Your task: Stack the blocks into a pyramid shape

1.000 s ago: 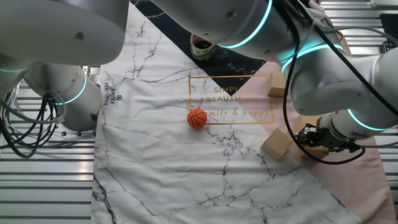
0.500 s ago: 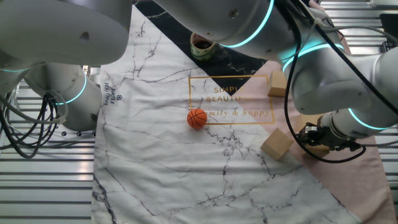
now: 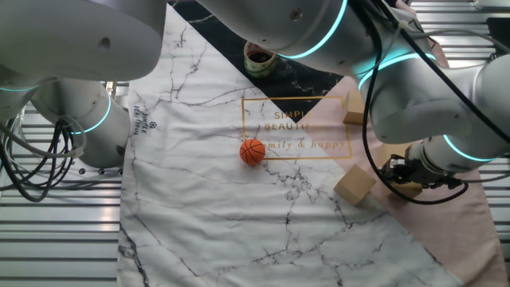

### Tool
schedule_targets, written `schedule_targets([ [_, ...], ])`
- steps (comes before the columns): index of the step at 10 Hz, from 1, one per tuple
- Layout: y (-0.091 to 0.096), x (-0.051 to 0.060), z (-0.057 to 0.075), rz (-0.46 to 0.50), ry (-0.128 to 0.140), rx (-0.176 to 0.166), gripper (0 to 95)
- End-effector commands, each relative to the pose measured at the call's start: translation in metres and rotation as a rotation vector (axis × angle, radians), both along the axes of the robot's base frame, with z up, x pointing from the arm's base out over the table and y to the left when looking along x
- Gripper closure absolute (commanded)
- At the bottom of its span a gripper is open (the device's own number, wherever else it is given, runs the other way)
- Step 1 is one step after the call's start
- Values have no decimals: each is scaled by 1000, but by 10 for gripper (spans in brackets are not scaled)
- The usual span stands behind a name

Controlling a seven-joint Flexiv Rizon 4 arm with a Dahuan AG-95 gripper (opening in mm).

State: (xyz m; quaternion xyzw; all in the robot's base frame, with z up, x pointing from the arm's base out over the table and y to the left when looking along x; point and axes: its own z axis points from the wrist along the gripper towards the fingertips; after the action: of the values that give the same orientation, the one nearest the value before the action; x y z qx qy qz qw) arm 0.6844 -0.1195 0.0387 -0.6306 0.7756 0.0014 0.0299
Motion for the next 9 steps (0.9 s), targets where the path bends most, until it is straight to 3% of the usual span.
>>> schedule_targets([
  [1,2,1,0,15,-3,7,950],
  [5,2,1,-1,46,-3,16,950],
  [9,2,1,-1,36,11,-1,950],
])
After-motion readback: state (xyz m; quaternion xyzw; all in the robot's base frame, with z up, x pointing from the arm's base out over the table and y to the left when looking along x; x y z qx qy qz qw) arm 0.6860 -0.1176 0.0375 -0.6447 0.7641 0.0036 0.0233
